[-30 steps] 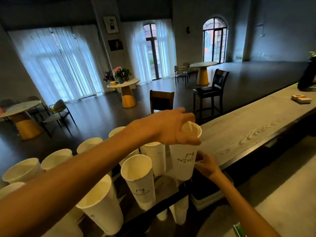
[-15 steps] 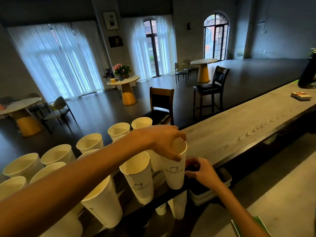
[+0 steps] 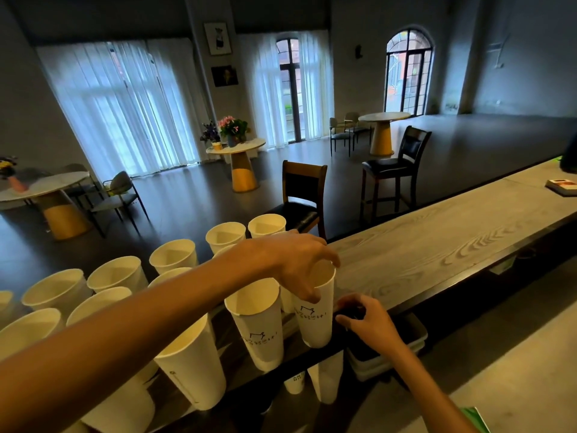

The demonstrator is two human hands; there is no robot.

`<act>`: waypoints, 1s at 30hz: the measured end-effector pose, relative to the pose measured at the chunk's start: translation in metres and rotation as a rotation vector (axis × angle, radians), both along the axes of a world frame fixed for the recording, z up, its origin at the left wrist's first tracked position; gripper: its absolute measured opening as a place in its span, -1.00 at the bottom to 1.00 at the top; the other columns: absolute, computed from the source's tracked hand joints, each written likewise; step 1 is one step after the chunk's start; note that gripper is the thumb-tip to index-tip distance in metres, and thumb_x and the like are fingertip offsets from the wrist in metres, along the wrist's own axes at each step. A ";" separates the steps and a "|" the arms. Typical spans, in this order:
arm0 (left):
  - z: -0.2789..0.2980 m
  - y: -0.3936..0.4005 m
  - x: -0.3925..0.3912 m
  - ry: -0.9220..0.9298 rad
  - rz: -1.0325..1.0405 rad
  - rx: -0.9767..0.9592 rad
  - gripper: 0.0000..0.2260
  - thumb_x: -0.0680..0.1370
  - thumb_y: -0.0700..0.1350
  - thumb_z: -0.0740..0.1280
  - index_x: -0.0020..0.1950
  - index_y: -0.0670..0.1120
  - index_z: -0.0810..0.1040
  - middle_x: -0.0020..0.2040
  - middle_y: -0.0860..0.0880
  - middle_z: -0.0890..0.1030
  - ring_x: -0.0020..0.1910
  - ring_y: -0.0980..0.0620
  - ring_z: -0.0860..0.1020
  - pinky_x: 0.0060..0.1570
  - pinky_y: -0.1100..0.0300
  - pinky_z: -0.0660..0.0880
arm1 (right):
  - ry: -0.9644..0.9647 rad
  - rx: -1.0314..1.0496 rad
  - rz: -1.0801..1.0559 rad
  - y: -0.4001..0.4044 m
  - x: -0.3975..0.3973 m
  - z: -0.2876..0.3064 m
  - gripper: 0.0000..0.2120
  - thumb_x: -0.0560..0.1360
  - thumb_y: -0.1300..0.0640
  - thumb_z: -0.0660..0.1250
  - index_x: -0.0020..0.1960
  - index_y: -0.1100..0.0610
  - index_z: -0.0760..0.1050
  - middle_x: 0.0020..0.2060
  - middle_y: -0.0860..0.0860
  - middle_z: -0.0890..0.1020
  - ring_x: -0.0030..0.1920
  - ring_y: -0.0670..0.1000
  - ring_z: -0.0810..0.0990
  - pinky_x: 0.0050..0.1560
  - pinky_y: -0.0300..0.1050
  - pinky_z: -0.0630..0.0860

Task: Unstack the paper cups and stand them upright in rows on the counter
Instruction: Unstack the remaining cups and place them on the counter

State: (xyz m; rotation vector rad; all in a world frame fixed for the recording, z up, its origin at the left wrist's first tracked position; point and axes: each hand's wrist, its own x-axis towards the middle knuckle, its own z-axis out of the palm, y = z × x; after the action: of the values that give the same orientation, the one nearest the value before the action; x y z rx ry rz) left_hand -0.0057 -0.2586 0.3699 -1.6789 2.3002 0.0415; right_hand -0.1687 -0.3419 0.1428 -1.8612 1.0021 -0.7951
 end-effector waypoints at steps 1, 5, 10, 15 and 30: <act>0.000 0.000 0.000 -0.001 -0.001 -0.003 -0.33 0.47 0.16 0.45 0.53 0.16 0.28 0.47 0.02 0.36 0.44 -0.04 0.35 0.37 -0.11 0.39 | -0.002 0.003 0.004 0.001 0.000 0.000 -0.76 0.41 0.12 0.53 0.04 -0.03 0.59 -0.08 -0.13 0.68 -0.03 -0.20 0.64 0.01 -0.24 0.60; -0.001 0.002 -0.002 0.000 -0.015 -0.016 -0.28 0.47 0.15 0.46 0.56 0.17 0.22 0.53 0.02 0.30 0.49 -0.05 0.30 0.37 -0.11 0.40 | -0.025 0.017 0.023 0.005 0.000 0.003 -0.73 0.42 0.15 0.52 0.08 -0.03 0.57 -0.08 -0.11 0.68 -0.01 -0.18 0.65 0.03 -0.18 0.62; 0.008 0.012 0.015 0.060 -0.033 -0.093 -0.22 0.44 0.22 0.46 0.57 0.18 0.18 0.57 0.04 0.24 0.52 -0.04 0.25 0.39 -0.15 0.38 | 0.008 -0.006 0.024 0.013 0.002 0.003 -0.68 0.43 0.13 0.51 0.13 -0.06 0.55 -0.01 -0.16 0.65 0.06 -0.20 0.61 0.03 -0.28 0.58; 0.035 0.046 0.043 0.214 0.005 -0.271 -0.27 0.47 0.24 0.43 0.57 0.13 0.23 0.55 0.05 0.27 0.53 0.03 0.23 0.46 -0.02 0.31 | -0.022 0.054 0.032 0.019 0.002 0.008 -0.68 0.45 0.24 0.48 0.06 -0.10 0.53 -0.02 -0.18 0.65 0.04 -0.21 0.60 -0.18 -0.43 0.51; 0.038 0.152 0.095 0.410 0.339 -0.584 -0.50 0.57 0.28 0.27 0.49 0.20 0.33 0.51 0.13 0.33 0.47 0.11 0.29 0.33 0.14 0.33 | 0.078 0.079 0.110 0.046 0.004 0.019 -0.42 0.38 0.45 0.43 0.29 0.03 0.42 0.12 -0.10 0.52 0.22 -0.10 0.45 0.19 -0.23 0.43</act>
State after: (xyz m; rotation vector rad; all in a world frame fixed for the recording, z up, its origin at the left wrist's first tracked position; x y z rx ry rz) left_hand 0.0888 -0.1064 0.4075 -2.5499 2.4270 -0.2644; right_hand -0.1651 -0.2955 0.1617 -1.8736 0.9570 -0.6138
